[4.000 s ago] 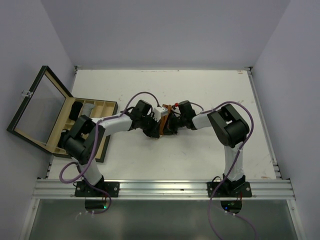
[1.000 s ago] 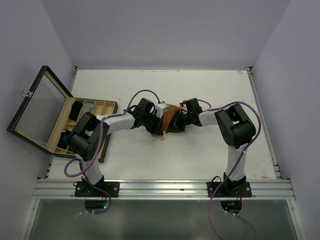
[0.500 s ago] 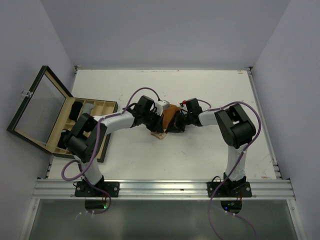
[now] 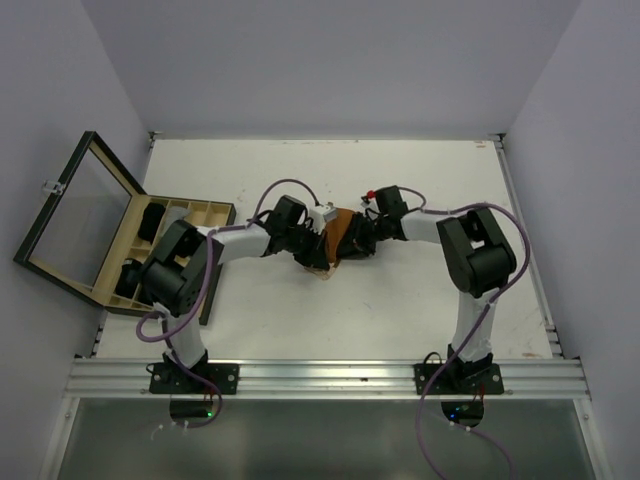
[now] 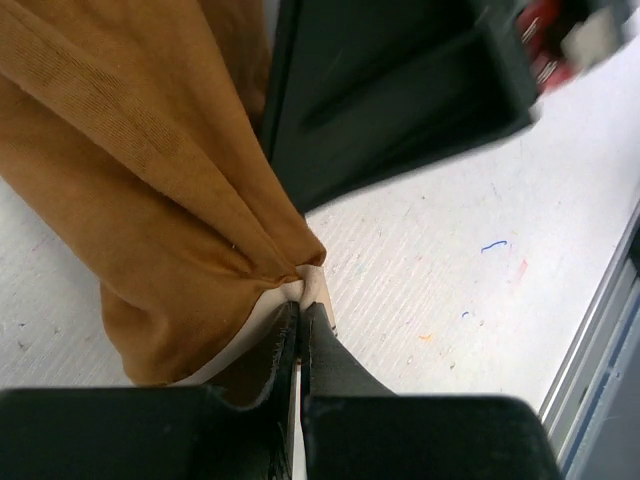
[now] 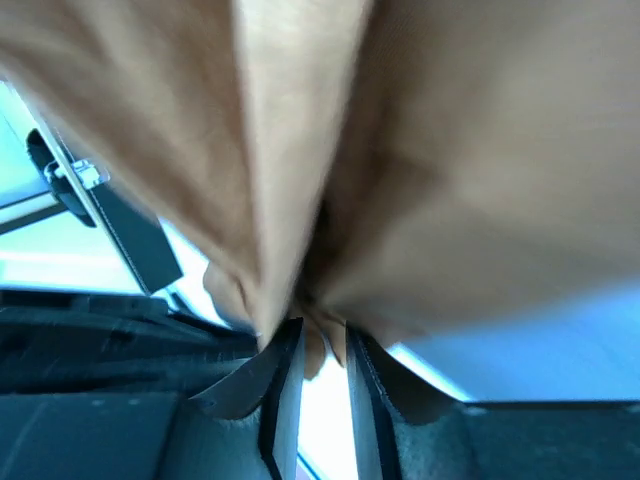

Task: Roll the underwear
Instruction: Fold the underwear

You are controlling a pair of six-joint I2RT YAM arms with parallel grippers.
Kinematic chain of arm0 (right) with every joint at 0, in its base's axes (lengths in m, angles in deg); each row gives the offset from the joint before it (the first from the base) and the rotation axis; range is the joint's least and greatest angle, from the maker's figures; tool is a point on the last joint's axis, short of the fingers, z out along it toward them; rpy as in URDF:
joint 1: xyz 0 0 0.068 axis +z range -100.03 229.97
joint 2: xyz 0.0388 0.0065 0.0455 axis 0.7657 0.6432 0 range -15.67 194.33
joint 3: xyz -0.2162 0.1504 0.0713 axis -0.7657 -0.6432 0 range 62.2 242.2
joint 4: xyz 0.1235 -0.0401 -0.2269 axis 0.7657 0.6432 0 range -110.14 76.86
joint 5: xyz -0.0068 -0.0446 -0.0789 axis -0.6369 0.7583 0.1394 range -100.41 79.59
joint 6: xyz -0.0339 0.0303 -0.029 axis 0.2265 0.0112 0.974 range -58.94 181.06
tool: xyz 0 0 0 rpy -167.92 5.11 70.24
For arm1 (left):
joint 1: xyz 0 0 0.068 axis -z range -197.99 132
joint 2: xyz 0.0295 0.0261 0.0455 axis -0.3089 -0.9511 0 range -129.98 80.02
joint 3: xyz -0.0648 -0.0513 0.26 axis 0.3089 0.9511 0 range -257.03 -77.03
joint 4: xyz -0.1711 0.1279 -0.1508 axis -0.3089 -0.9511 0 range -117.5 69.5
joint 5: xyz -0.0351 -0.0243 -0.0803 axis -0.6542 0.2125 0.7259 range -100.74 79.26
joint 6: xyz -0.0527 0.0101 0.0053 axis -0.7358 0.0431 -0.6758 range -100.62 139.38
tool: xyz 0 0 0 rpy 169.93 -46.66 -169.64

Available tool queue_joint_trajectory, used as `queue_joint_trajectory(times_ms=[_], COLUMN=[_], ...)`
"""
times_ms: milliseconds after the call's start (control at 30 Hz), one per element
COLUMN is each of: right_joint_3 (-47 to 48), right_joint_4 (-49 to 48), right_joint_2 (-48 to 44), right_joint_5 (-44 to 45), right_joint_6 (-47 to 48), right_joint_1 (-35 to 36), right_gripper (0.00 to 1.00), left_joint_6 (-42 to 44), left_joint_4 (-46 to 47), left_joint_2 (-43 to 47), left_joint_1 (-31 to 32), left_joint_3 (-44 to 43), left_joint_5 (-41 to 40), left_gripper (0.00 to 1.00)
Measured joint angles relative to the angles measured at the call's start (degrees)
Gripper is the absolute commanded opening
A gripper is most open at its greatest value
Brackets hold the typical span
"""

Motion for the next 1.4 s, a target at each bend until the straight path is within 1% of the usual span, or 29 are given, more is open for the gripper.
queue_joint_trajectory(times_ms=[100, 167, 200, 333, 467, 567, 633, 733, 800, 1000, 1233, 1400], right_joint_3=[2.0, 3.9, 5.2, 11.4, 16.1, 19.9, 22.2, 24.8, 25.3, 25.3, 25.4, 25.4], right_joint_4=[5.7, 9.0, 10.2, 12.4, 12.0, 11.9, 12.0, 13.2, 13.7, 14.8, 14.4, 13.8], right_joint_2=[-2.4, -4.4, -5.2, -6.4, -5.5, -2.0, 1.3, 5.8, 7.7, 8.7, 8.9, 10.2], right_joint_5=[1.2, 1.8, 2.0, 3.4, 4.4, 5.5, 6.4, 8.1, 9.4, 11.9, 12.1, 11.8], right_joint_6=[4.8, 7.5, 8.5, 10.4, 9.2, 8.1, 7.7, 7.8, 8.2, 9.4, 9.6, 8.9], right_joint_1=[-3.2, -6.2, -7.6, -11.3, -10.6, -8.9, -8.0, -7.2, -7.2, -7.2, -7.2, -7.2], right_gripper=[0.30, 0.34, 0.36, 0.39, 0.41, 0.41, 0.43, 0.50, 0.52, 0.51, 0.49, 0.35], left_joint_6=[-0.9, -1.1, -1.4, -1.6, -2.0, -2.2, -2.3, -2.4, -2.4, -2.4, -2.4, -2.4], left_joint_4=[0.7, 1.0, 1.2, 1.9, 2.2, 2.3, 2.3, 2.3, 2.4, 2.6, 2.6, 2.7], left_joint_2=[-0.9, -1.2, -1.3, -1.6, -1.7, -1.7, -1.7, -1.7, -1.7, -1.7, -1.7, -1.7], left_joint_1=[-0.9, -1.2, -1.2, -1.4, -1.4, -1.3, -1.3, -1.3, -1.3, -1.3, -1.3, -1.3], left_joint_3=[-0.1, -0.1, -0.1, -0.1, 0.0, 0.0, 0.0, 0.0, 0.0, 0.2, 0.2, 0.2], left_joint_5=[2.5, 3.3, 3.5, 4.2, 4.2, 4.2, 4.2, 4.2, 4.2, 4.2, 4.3, 4.3], left_gripper=[0.00, 0.00, 0.00, 0.00, 0.00, 0.00, 0.00, 0.00, 0.00, 0.00, 0.00, 0.00])
